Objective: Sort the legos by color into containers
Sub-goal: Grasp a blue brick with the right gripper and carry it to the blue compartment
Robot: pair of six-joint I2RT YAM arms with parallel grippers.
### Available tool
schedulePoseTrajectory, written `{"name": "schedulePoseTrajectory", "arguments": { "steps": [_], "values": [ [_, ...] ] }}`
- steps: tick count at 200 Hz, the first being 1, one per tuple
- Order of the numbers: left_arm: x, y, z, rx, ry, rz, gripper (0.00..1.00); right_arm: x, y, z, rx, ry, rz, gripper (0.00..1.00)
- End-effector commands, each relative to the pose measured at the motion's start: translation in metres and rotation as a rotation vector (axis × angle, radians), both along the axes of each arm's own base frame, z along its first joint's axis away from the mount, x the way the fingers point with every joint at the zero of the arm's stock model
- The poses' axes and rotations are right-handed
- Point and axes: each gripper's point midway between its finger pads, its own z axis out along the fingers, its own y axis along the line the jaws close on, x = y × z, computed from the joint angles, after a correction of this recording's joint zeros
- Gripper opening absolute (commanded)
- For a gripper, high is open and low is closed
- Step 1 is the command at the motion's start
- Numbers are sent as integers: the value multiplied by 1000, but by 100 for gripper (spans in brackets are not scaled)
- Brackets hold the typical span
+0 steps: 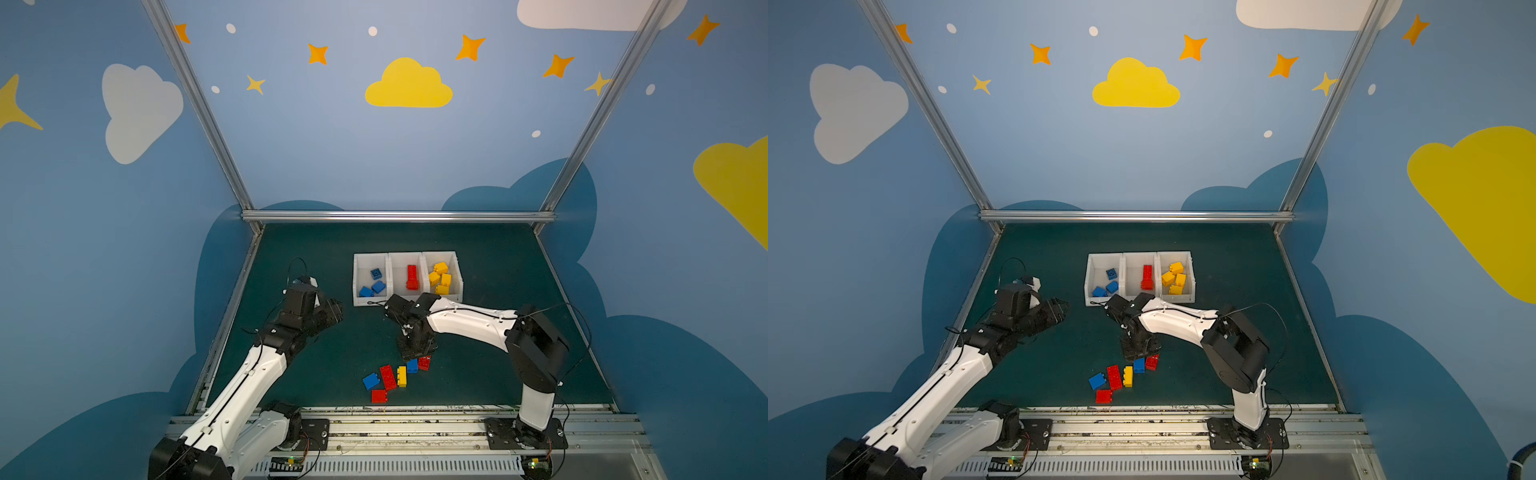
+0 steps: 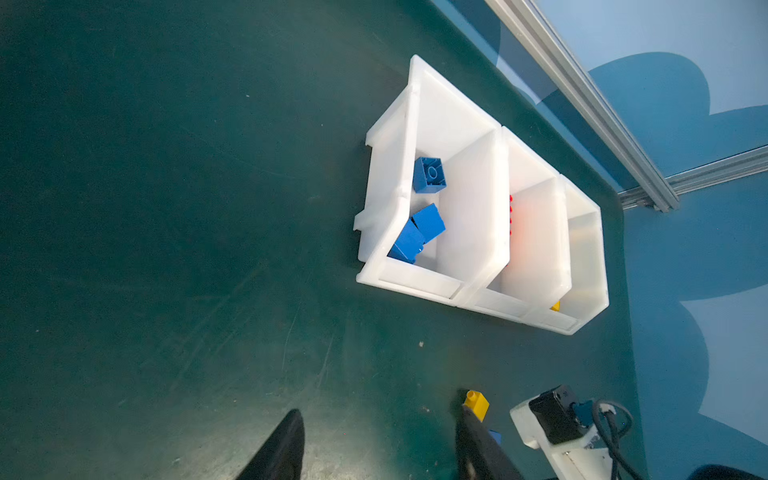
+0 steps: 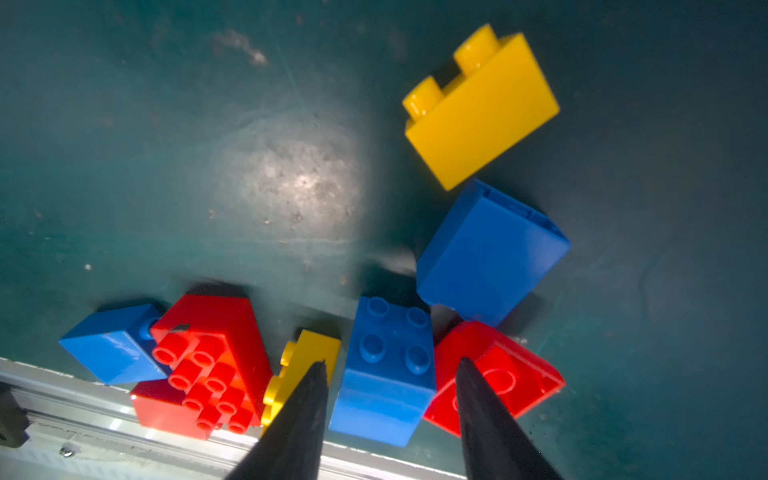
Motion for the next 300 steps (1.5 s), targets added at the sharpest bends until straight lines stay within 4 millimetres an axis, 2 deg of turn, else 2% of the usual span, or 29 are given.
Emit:
{"name": "schedulePoseTrajectory", "arguments": {
  "steps": [1,90,120,145,169,194,244,267,300],
  "values": [
    [-2,0,0,-17,-3,1,59,-4,-1,-2,-36,14,-2,50],
    [-3,2,-4,-11,3,7,59,-2,3,-1,-43,17,18,29],
    [-3,3,-4,-9,2,8,59,8,4,11,-38,-18,31,27],
    [-3,4,-3,-7,4,8,59,23,6,30,-4,-52,41,26],
    [-3,5,-4,-7,7,13,59,48,11,54,44,-98,61,26],
    [-4,6,-5,-12,13,22,59,83,21,73,74,-166,86,26],
    [-14,9,-3,-24,13,36,59,162,72,106,182,-304,159,27],
    [-22,11,-6,-38,18,47,59,197,90,111,214,-361,175,27],
    [-31,10,-10,-67,24,57,59,235,115,102,301,-461,225,27]
  ]
}}
